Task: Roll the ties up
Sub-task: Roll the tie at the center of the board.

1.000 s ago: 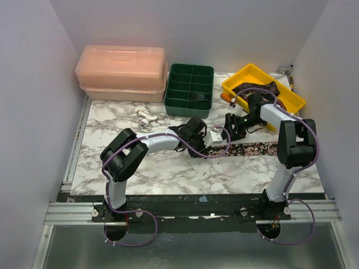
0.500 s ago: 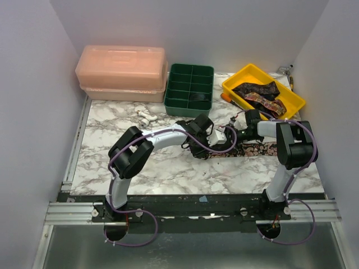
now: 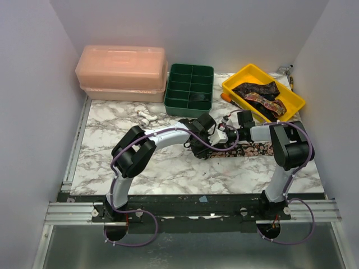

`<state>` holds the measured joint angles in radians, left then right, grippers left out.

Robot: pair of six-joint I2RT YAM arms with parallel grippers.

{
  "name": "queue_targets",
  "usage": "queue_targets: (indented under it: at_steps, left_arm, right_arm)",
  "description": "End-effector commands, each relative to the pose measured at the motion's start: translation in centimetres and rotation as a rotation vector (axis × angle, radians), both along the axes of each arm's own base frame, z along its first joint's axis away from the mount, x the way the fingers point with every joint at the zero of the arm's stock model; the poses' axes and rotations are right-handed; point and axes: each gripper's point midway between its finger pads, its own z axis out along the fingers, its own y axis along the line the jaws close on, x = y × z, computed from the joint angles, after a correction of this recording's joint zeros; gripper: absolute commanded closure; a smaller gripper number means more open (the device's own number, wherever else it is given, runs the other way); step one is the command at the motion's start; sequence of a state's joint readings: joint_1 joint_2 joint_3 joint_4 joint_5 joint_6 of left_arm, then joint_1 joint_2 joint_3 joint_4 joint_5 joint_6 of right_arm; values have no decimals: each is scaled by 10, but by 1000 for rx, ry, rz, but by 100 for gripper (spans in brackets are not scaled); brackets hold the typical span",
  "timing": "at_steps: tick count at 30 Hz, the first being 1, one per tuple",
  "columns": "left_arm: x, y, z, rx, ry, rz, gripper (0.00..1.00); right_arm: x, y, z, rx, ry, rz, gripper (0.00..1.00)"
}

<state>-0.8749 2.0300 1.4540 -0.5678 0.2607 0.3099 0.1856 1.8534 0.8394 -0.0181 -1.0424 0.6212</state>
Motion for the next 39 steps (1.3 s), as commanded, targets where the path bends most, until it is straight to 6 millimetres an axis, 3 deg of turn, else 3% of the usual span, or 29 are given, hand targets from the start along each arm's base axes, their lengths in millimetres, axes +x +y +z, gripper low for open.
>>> queue_targets:
  at_steps: [1, 4, 8, 11, 17, 21, 27, 29, 33, 39]
  left_arm:
    - [-20, 27, -40, 152, 85, 24, 83]
    - [-21, 28, -42, 156, 91, 26, 83]
    - [-22, 29, -43, 159, 95, 25, 83]
    - [-22, 29, -44, 155, 93, 23, 83]
    - [-22, 29, -45, 154, 88, 19, 80]
    - [-23, 25, -41, 98, 101, 11, 58]
    - [-14, 8, -24, -55, 83, -30, 50]
    - [-13, 2, -13, -136, 89, -37, 45]
    - [-6, -6, 23, -384, 32, -37, 25]
    - [11, 2, 54, -652, -107, -8, 18]
  right_arm:
    - [-11, 7, -10, 19, 50, 40, 53]
    - [-21, 4, -21, -12, 103, 71, 51]
    - [-24, 2, -18, -18, 104, 75, 48]
    - [-22, 3, -22, -23, 105, 68, 59]
    - [-22, -3, -40, -85, 102, 97, 99]
    - [-23, -15, -56, -189, 66, 137, 99]
    - [-19, -30, -76, -314, 6, 156, 99]
    - [-19, -33, -79, -339, 2, 155, 99]
    - [-17, -37, -87, -373, -2, 151, 99]
    - [-18, -45, -98, -432, -8, 158, 100]
